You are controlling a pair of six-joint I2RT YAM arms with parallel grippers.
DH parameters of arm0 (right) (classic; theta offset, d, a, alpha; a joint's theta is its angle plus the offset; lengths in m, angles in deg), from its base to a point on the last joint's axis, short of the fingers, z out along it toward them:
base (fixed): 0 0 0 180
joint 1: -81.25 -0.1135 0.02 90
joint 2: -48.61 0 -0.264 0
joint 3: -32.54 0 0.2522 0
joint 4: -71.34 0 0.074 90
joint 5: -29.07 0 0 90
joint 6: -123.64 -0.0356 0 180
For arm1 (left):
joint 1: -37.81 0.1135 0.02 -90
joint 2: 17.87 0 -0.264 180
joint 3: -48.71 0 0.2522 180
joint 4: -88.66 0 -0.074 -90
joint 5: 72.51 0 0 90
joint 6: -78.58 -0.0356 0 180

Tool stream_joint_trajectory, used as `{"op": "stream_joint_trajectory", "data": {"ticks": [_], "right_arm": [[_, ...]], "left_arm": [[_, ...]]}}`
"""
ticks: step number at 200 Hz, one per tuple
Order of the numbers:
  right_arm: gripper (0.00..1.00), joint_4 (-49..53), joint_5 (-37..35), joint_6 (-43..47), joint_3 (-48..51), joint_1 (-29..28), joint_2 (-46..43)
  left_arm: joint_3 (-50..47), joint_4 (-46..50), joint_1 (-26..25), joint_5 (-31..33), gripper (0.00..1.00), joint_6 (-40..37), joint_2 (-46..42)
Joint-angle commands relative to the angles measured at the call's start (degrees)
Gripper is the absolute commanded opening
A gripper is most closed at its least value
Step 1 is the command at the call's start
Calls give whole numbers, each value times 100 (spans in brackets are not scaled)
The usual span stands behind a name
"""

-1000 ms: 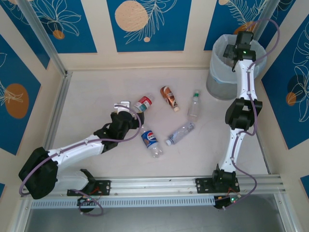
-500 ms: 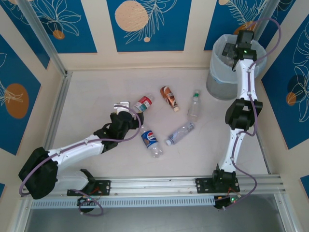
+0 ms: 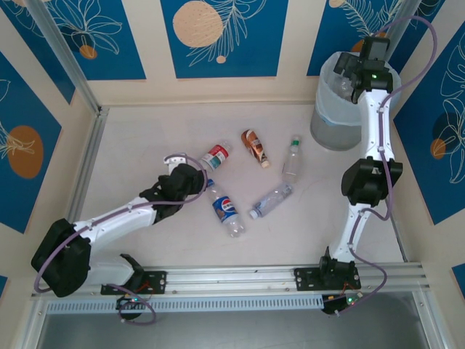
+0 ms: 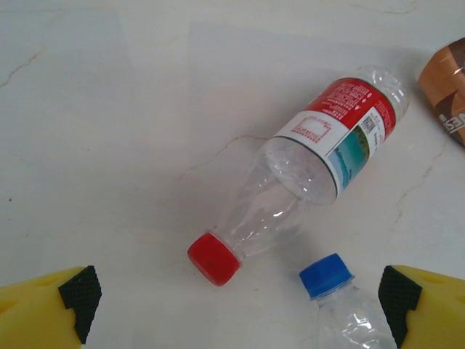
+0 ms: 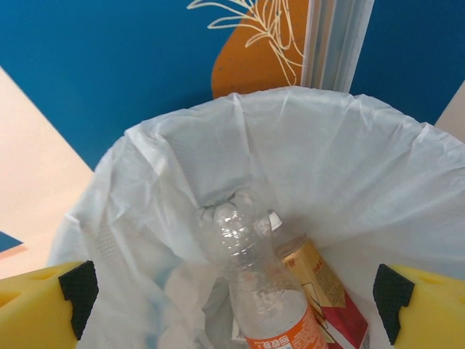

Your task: Put the plastic bottles in the bin

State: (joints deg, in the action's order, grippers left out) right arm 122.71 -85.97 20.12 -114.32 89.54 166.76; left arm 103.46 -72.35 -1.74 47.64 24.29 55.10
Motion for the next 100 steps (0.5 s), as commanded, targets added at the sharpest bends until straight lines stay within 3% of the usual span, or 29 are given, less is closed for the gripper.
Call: {"op": "stream_joint_trajectory", "data": {"ticks": [1, 42, 100], "right_arm": [[99, -264, 143, -80, 281, -56, -347], [100, -758, 326, -238, 1120, -150, -976], [100, -1332, 500, -405, 2040, -249, -1769]], "left_arm": [[170, 201, 206, -257, 99, -108, 51], [556, 474, 763, -1455, 99, -1316, 174], [1574, 1575, 1262, -2410, 99, -2961, 1063]]}}
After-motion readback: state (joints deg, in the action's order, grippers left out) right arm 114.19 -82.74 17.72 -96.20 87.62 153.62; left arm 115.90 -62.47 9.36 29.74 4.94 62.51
